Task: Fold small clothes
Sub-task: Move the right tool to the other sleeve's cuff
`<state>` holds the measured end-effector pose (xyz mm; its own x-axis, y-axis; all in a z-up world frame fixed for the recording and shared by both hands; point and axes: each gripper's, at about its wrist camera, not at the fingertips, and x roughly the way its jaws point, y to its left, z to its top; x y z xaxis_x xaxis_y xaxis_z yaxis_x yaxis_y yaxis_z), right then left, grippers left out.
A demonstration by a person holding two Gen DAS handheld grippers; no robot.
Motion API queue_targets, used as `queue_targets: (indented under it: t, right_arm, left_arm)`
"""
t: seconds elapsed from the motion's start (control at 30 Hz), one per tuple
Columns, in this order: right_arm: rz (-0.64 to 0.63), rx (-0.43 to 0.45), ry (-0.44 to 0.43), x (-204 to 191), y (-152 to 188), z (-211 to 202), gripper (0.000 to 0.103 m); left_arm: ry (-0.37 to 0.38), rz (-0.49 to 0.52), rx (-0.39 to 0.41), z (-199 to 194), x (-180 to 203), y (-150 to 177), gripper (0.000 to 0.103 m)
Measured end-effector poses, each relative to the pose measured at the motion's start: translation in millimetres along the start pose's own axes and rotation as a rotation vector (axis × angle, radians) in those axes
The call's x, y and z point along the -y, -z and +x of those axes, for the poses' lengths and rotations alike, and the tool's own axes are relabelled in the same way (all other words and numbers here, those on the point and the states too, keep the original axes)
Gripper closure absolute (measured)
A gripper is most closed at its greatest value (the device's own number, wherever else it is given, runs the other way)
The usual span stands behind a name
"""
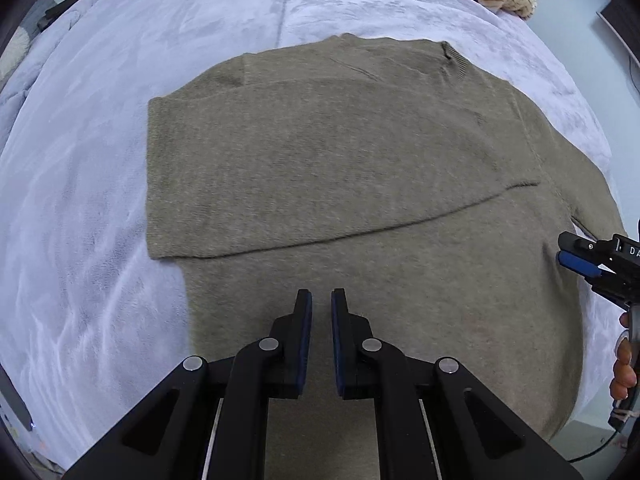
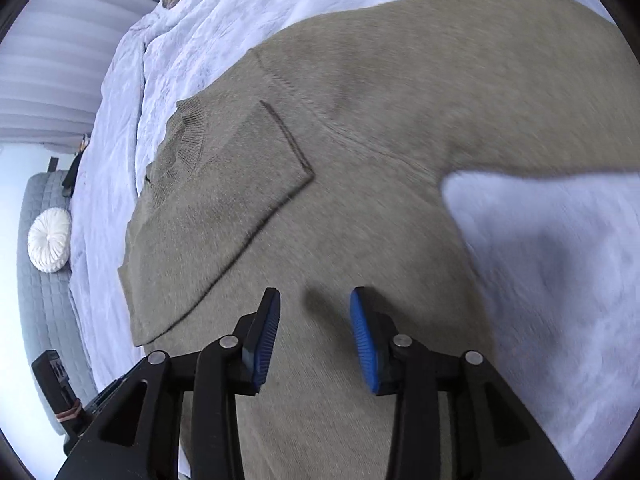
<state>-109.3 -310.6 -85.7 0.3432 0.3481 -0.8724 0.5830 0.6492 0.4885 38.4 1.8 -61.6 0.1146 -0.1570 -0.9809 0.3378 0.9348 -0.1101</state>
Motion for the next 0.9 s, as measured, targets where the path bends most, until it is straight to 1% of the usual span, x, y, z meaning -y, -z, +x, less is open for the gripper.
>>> queue_targets:
  t: [0.07,0.13,0.17,0.27,0.3,0.37,0.4,0.43,0.47,0.5,0.53,0.63,0.67,0.83,0.9]
  right_arm:
    - [0.024,-0.004,-0.015,12,8,-5,0.060]
    - [0.048,-0.007,-0.030,20,19,-10,0.052]
    - [0.055,-0.010,-0.037,24,24,-13,0.051]
    - [0.067,-0.016,-0.054,28,34,-18,0.045]
    - [0.068,-0.015,-0.060,26,36,-19,0.042]
    - [0.061,-0.010,-0.067,24,39,-23,0.038]
    - [0.054,-0.005,-0.072,22,40,-25,0.036]
    - [0.049,-0.002,-0.076,18,40,-26,0.034]
    - [0.044,0.001,-0.081,17,41,-27,0.032]
    - [0.040,0.003,-0.086,11,40,-26,0.030]
    - [0.038,0.004,-0.092,7,40,-26,0.028]
    - [0.035,0.001,-0.105,1,40,-25,0.028]
    - [0.037,-0.003,-0.107,-6,37,-20,0.028]
    - [0.055,-0.014,-0.118,3,39,-18,0.028]
    - [0.066,-0.017,-0.122,8,41,-18,0.028]
  left_arm:
    - [-0.008,0.025,-0.009,-1,19,0,0.092]
    - [-0.016,0.045,-0.015,-1,35,3,0.092]
    - [-0.014,0.052,-0.017,-1,41,4,0.092]
    - [-0.015,0.077,-0.014,-2,58,5,0.092]
    - [-0.014,0.088,-0.011,-3,63,6,0.092]
    - [-0.016,0.101,-0.007,-5,66,5,0.092]
    - [-0.022,0.109,-0.008,-6,69,6,0.069]
    - [-0.029,0.112,-0.012,-10,68,9,0.040]
    - [-0.056,0.105,-0.009,-13,67,11,0.002]
    - [-0.071,0.101,0.019,-19,65,14,0.002]
    - [-0.068,0.115,0.025,-22,65,15,0.002]
    - [-0.068,0.129,0.015,-21,70,13,0.002]
    - [-0.069,0.131,0.011,-21,70,12,0.002]
    - [-0.068,0.125,-0.002,-15,72,9,0.002]
    - [-0.077,0.126,-0.018,-11,74,8,0.002]
